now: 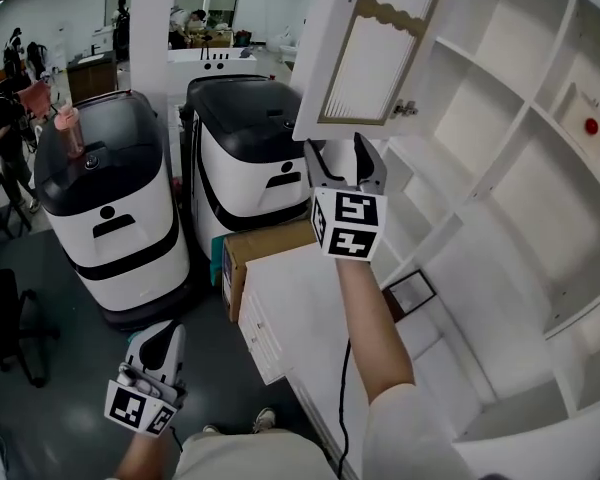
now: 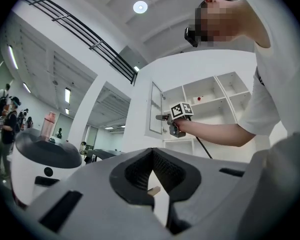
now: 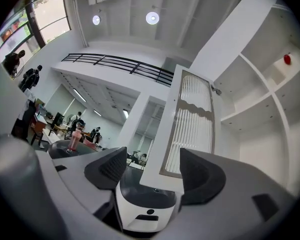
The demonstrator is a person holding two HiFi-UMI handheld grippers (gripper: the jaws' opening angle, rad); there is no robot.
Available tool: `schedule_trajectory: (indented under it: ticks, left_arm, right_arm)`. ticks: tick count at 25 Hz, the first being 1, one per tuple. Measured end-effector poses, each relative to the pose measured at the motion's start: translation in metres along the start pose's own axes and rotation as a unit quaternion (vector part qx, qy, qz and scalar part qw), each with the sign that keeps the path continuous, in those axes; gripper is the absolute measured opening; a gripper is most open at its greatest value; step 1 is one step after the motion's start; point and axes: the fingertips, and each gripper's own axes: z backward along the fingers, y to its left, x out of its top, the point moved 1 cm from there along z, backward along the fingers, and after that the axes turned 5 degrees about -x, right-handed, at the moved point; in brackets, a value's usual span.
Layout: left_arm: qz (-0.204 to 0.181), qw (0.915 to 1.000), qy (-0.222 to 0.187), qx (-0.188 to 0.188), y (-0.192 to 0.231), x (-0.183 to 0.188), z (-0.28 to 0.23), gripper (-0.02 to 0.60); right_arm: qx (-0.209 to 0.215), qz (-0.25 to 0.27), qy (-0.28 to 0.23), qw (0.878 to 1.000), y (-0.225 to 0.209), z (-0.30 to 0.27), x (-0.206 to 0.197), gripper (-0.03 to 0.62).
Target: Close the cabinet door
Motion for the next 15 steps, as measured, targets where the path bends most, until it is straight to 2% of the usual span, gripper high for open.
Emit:
schedule_trajectory:
  ticks: [8, 15]
  left_arm:
    - [0.018, 0.9973, 0.029, 0.065, 0.032, -0.018, 0.034, 0.003]
    - [-0.002, 0.9946, 0.036, 0.098, 0.052, -0.007, 0.049, 0.003]
  right_arm:
    - [-0.036, 0.005, 0.013, 0.999, -0.002, -0.084, -0.011, 0.344]
    - [-0.072, 0.015, 0.048, 0.996, -0.006, -0.139, -0.027, 0.374]
